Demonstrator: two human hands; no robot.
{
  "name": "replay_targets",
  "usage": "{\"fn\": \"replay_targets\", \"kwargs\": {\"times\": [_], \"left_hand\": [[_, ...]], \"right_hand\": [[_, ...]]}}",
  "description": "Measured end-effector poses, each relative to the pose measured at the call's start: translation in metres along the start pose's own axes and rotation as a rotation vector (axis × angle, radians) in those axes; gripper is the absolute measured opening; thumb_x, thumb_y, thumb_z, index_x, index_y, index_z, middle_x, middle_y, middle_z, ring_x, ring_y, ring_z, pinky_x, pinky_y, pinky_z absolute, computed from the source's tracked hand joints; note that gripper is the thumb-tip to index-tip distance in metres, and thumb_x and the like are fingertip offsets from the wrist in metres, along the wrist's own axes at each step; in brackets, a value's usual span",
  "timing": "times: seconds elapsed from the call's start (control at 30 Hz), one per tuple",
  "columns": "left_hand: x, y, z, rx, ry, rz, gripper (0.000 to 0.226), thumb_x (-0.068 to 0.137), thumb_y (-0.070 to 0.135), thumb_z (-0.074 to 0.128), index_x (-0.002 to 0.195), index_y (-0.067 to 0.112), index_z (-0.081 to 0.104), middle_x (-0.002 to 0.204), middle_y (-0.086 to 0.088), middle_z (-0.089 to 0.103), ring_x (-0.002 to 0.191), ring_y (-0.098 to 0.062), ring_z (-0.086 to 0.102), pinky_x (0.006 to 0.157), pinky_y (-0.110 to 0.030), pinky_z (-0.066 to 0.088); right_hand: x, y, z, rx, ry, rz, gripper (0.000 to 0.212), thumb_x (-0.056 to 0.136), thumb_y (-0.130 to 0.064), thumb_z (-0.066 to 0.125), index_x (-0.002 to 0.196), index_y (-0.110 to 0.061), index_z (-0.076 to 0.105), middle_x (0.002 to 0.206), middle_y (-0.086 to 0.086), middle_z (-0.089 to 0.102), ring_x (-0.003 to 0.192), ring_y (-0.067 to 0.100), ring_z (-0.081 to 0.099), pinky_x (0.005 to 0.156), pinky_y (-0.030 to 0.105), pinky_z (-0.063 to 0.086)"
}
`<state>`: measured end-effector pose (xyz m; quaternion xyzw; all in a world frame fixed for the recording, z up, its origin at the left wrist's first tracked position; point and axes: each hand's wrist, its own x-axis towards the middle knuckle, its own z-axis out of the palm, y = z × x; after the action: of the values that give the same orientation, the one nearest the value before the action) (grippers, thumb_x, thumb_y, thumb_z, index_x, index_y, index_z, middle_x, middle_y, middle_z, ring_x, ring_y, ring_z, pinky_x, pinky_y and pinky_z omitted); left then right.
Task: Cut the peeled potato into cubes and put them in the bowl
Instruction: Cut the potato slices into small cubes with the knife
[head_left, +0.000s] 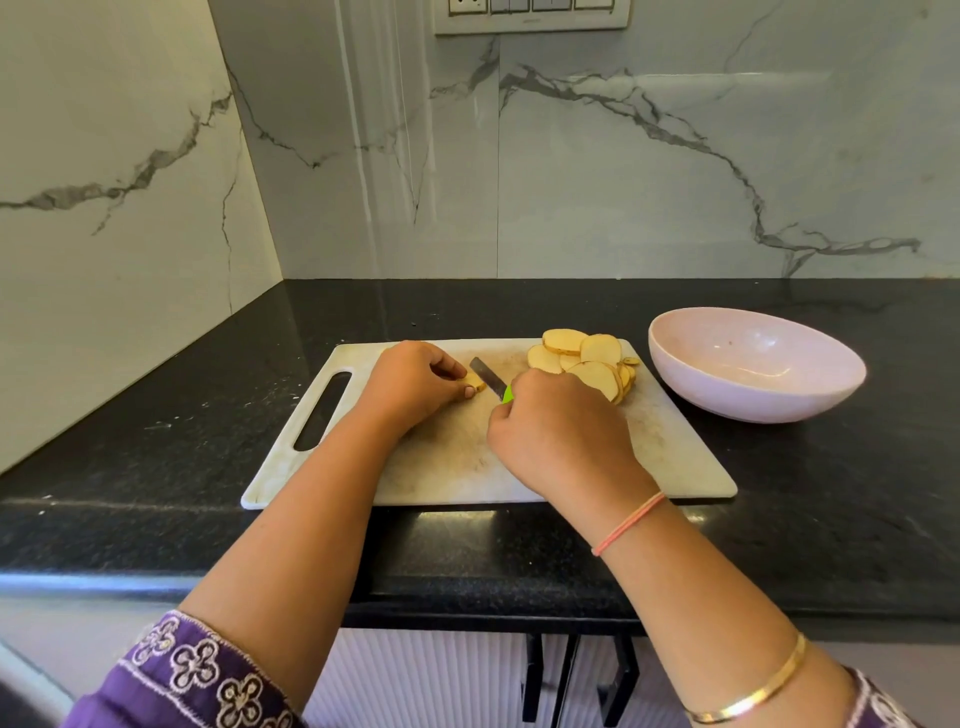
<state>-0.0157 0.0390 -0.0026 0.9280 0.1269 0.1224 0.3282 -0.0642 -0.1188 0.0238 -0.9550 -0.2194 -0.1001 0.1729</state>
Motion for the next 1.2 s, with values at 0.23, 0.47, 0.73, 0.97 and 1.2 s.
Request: {"fn": "replay_targets", "kwargs": {"times": [0.23,0.47,0.73,0.97,1.2], "left_hand": [[-0.001,0.0,0.0,-0.007,0.042,0.025,0.017,0.084,0.023,0.071,0.1,0.018,0.076,0.096,0.001,0.071,0.079,-0.009,0.059,0.058,-0.014,0.04],[-0.001,0.003,0.003,0.041,0.046,0.035,0.019,0.084,0.024,0.071,0.101,0.017,0.075,0.098,0.0,0.072,0.076,-0.008,0.056,0.068,-0.02,0.041],[-0.003,0.0,0.002,0.021,0.04,0.025,0.022,0.084,0.021,0.07,0.105,0.014,0.073,0.1,-0.002,0.07,0.084,-0.011,0.06,0.072,-0.021,0.043],[0.001,-0.005,0.0,-0.089,-0.009,-0.021,0.038,0.079,0.017,0.075,0.113,0.019,0.059,0.103,0.004,0.069,0.094,-0.012,0.063,0.075,-0.021,0.045],[0.0,-0.005,0.001,-0.175,0.023,-0.032,0.041,0.077,0.017,0.077,0.105,0.022,0.047,0.09,0.007,0.064,0.085,-0.011,0.063,0.06,-0.016,0.042]], "right_hand": [[0.011,-0.008,-0.004,-0.114,-0.042,-0.05,0.019,0.095,-0.024,0.044,0.105,-0.013,0.056,0.069,0.0,0.038,0.073,0.02,0.048,0.051,0.026,0.032],[0.005,-0.01,-0.007,-0.149,-0.084,-0.086,0.019,0.097,-0.022,0.043,0.106,-0.013,0.056,0.069,0.0,0.038,0.073,0.02,0.048,0.056,0.028,0.037],[-0.031,-0.01,-0.018,-0.13,-0.103,-0.105,0.029,0.095,-0.024,0.044,0.068,-0.018,0.035,0.064,-0.003,0.039,0.054,0.012,0.035,0.051,0.026,0.032],[-0.019,-0.004,-0.024,-0.026,0.069,-0.034,0.019,0.095,-0.024,0.042,0.076,-0.018,0.044,0.065,-0.002,0.042,0.067,0.02,0.048,0.047,0.024,0.029],[0.004,-0.01,-0.001,-0.091,-0.022,-0.045,0.021,0.096,-0.022,0.042,0.106,-0.013,0.058,0.075,0.0,0.041,0.073,0.021,0.042,0.045,0.025,0.022]]}}
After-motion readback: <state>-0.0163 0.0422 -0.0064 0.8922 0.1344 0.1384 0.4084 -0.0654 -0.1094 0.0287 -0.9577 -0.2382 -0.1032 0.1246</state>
